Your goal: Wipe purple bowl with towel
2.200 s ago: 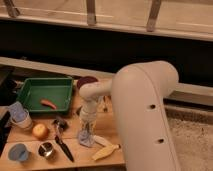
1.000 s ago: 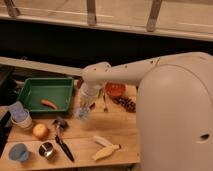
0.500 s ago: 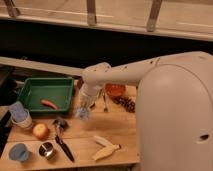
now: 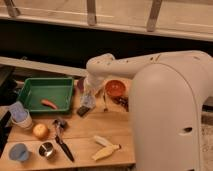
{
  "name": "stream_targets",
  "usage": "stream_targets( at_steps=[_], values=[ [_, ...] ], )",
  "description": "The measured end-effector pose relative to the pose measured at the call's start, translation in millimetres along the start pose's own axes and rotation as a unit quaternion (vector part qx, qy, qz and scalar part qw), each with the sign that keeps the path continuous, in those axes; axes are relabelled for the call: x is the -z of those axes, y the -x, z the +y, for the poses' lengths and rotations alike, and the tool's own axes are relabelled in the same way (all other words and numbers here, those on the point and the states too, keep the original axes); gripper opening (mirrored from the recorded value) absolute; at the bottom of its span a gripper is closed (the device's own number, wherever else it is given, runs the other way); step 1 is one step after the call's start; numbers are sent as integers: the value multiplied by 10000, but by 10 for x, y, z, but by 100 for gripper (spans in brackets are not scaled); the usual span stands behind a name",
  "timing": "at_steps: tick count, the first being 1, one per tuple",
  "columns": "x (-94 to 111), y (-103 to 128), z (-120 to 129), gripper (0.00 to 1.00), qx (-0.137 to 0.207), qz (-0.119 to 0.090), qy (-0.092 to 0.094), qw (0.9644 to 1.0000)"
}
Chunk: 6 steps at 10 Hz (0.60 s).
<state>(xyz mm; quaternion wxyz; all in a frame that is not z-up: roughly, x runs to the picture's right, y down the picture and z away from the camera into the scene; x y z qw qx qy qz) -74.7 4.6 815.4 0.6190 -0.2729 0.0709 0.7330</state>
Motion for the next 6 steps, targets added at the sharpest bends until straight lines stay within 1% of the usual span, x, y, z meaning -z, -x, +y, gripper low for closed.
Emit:
stream_targets(
  at_steps=[1, 3, 6],
  values=[
    [69, 200, 59, 0, 11, -193, -29, 9998],
    [206, 427, 204, 0, 35, -399, -105, 9991],
    [214, 436, 173, 0, 24, -409, -124, 9991]
  ],
)
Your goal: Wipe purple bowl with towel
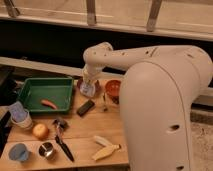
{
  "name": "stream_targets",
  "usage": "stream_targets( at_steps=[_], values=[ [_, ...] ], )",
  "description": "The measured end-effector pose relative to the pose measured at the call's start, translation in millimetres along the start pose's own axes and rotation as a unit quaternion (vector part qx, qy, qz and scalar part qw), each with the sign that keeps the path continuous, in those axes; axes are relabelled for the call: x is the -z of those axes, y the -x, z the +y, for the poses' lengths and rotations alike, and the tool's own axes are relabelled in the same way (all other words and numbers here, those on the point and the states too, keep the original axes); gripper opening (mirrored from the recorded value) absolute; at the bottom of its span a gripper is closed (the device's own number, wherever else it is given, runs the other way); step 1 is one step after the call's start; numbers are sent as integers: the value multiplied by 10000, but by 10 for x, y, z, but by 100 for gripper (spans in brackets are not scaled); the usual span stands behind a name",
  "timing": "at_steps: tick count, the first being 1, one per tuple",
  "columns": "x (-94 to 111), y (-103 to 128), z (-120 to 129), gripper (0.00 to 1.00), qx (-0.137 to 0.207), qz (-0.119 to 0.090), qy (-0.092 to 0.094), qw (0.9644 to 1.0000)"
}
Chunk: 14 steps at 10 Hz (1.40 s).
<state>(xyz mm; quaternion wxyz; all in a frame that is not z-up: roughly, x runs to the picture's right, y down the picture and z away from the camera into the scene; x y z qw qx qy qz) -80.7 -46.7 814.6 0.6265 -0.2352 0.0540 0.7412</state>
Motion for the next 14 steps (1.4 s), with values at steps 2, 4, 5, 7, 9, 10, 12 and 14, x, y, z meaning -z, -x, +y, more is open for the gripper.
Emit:
stream_targets(
  at_steps=[2, 4, 5, 7, 9, 10, 12, 14],
  values=[
    [-32, -25, -18, 0, -17, 73, 7, 10000],
    [-181, -46, -135, 0, -99, 138, 45, 9998],
    [-309, -46, -174, 0, -131, 173, 98, 9997],
    [-421, 11, -139, 0, -145, 198, 174, 9995],
    [-490, 84, -96, 0, -129, 205, 186, 9995],
    [-506, 128, -69, 0, -114, 187, 191, 9996],
    [-532, 262, -47, 0, -85, 108, 168, 9998],
    [-577, 400, -34, 0, -76, 32, 215, 9997]
  ],
)
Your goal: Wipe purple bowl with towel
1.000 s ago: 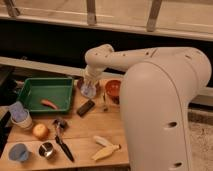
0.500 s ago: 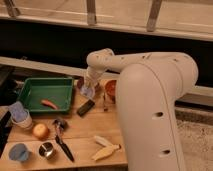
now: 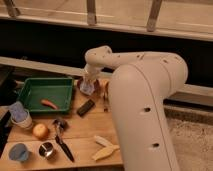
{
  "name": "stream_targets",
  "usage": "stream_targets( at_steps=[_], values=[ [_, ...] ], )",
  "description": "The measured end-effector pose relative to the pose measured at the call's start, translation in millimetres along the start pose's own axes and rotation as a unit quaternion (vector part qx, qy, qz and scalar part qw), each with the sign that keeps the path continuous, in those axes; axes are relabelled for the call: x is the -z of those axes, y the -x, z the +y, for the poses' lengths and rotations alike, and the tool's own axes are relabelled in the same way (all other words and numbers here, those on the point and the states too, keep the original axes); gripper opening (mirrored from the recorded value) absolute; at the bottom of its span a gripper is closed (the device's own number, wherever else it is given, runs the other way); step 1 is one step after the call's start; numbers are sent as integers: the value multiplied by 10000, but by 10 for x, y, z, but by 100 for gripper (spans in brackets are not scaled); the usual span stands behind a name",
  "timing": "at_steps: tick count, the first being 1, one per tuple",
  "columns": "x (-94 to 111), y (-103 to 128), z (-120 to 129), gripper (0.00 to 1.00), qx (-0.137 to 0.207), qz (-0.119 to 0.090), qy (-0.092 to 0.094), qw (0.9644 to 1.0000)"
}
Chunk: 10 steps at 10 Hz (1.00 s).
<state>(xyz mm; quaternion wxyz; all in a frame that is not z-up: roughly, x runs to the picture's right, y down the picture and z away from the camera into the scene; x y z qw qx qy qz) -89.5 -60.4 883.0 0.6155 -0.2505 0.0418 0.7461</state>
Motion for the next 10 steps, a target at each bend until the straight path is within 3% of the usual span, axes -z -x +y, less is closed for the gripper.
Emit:
stream_targets(
  at_steps=[7, 10],
  values=[
    [-24, 73, -33, 0, -23, -35, -22, 10000],
    [-267, 155, 31, 0, 21, 38, -9, 10000]
  ],
)
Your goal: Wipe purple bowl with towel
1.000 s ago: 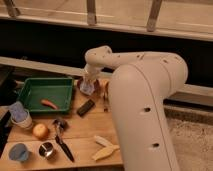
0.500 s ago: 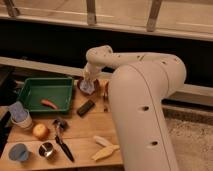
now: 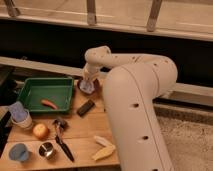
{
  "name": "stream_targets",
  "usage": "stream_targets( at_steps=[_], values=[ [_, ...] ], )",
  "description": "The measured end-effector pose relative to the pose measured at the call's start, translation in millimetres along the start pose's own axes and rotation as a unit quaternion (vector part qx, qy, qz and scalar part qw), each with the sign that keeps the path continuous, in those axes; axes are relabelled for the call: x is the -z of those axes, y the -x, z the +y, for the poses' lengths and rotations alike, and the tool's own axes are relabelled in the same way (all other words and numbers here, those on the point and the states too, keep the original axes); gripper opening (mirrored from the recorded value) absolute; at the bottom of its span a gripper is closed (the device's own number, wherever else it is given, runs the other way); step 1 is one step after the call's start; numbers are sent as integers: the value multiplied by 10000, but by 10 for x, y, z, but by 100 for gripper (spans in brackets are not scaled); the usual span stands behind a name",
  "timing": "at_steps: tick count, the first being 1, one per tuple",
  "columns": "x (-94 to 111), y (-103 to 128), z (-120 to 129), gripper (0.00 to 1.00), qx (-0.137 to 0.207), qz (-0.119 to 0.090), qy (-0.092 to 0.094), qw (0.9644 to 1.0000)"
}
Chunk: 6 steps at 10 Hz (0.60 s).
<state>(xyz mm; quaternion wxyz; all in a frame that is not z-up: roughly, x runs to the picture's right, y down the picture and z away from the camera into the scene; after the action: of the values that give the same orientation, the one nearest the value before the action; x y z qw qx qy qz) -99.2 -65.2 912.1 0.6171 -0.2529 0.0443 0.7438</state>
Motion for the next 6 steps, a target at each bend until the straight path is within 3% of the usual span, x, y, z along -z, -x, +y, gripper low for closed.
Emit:
stream_targets(
  at_steps=[6],
  values=[
    [-280, 229, -86, 0, -78, -25, 152, 9999]
  ],
)
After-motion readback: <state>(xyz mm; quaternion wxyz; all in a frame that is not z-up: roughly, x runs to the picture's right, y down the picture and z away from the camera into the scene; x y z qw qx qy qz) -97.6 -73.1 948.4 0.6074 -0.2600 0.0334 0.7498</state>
